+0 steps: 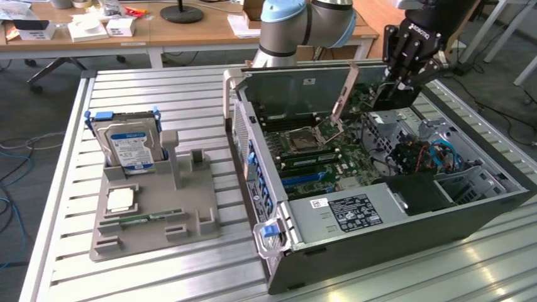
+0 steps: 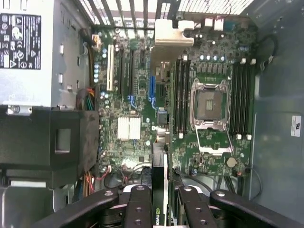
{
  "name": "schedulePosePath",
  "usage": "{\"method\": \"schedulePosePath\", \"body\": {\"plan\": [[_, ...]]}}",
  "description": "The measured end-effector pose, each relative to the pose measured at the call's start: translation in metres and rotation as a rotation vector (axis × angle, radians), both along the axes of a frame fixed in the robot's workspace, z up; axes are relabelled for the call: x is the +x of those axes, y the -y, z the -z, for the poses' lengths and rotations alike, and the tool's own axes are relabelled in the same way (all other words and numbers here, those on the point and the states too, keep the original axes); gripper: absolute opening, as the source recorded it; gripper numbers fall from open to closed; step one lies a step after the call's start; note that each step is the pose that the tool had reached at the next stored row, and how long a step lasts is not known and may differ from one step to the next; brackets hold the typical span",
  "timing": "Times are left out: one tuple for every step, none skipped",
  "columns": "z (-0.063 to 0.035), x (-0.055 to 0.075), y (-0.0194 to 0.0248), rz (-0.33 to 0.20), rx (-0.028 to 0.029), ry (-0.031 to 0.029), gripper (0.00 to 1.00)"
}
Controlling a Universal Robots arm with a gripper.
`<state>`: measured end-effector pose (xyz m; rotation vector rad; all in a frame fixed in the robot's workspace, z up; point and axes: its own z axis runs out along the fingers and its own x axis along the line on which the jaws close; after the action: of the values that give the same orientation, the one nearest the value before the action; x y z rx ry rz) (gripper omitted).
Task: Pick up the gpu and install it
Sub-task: 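Insert the gpu into the slot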
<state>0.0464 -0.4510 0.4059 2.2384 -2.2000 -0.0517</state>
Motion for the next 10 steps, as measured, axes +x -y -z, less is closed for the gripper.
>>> {"method": "schedulePosePath", "body": {"plan": [[0.0001,-0.0005,0.0,-0.002,0.0001,0.0093,0.26],[0.0003,-0.0013,-0.0001,-0.002,0.0002,0.0201,0.26],[0.0006,-0.0023,0.0,-0.003,0.0003,0.0302,0.26],[0.0007,-0.0028,0.0,-0.003,0.0002,0.0348,0.26],[0.0007,-0.0028,0.0,-0.003,0.0002,0.0348,0.26],[0.0007,-0.0028,0.0,-0.003,0.0002,0.0349,0.26],[0.0006,-0.0027,0.0,-0.003,0.0001,0.035,0.26],[0.0006,-0.0027,0.0,-0.003,0.0001,0.035,0.26],[0.0007,-0.003,0.0,-0.003,0.0002,0.0351,0.26],[0.0008,-0.0043,-0.0002,-0.003,0.0003,0.035,0.26]]}}
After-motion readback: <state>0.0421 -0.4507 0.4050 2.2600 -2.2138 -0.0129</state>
